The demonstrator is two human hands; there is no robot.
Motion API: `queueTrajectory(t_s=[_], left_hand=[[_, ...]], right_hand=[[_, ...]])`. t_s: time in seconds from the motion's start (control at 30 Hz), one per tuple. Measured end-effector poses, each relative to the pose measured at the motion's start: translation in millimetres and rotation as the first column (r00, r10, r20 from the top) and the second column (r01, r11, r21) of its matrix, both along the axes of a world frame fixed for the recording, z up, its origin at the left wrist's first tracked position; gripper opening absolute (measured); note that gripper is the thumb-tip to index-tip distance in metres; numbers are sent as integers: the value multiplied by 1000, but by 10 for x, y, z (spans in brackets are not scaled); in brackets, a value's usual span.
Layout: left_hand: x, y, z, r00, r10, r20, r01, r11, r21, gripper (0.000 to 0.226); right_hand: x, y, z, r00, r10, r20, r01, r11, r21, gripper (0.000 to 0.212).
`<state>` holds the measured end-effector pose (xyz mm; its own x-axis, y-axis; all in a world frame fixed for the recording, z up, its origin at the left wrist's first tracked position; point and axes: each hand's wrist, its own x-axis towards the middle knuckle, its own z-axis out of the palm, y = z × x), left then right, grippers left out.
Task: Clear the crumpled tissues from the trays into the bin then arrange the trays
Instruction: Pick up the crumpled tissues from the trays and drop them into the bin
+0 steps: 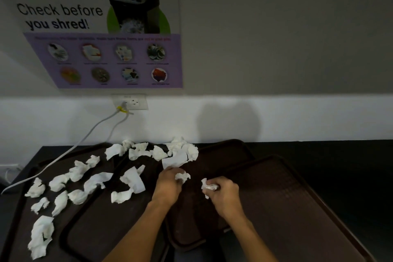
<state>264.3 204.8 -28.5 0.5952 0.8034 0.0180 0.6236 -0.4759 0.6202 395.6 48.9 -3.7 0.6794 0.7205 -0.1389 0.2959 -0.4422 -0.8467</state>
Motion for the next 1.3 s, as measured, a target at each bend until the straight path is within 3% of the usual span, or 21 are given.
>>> queueTrajectory(t_s=[0.17,0.5,0.9,1.3], left_hand=[[-264,-114,103,981,86,173,-79,996,-46,27],[-1320,-377,341,937,212,276,-203,977,-64,26],[-3120,-710,523,863,377,335,-375,924,-73,22],[-5176,-1366,479,783,526,331,-545,837,-40,20]], right_hand=[[-211,50,92,999,-9,-32,10,1000,21,25],[-991,107,276,1000,28,10,-29,992,126,16],[-2603,192,359,982,179,67,-189,962,198,13],[-4596,-50,250,921,390,7,-382,897,224,12]])
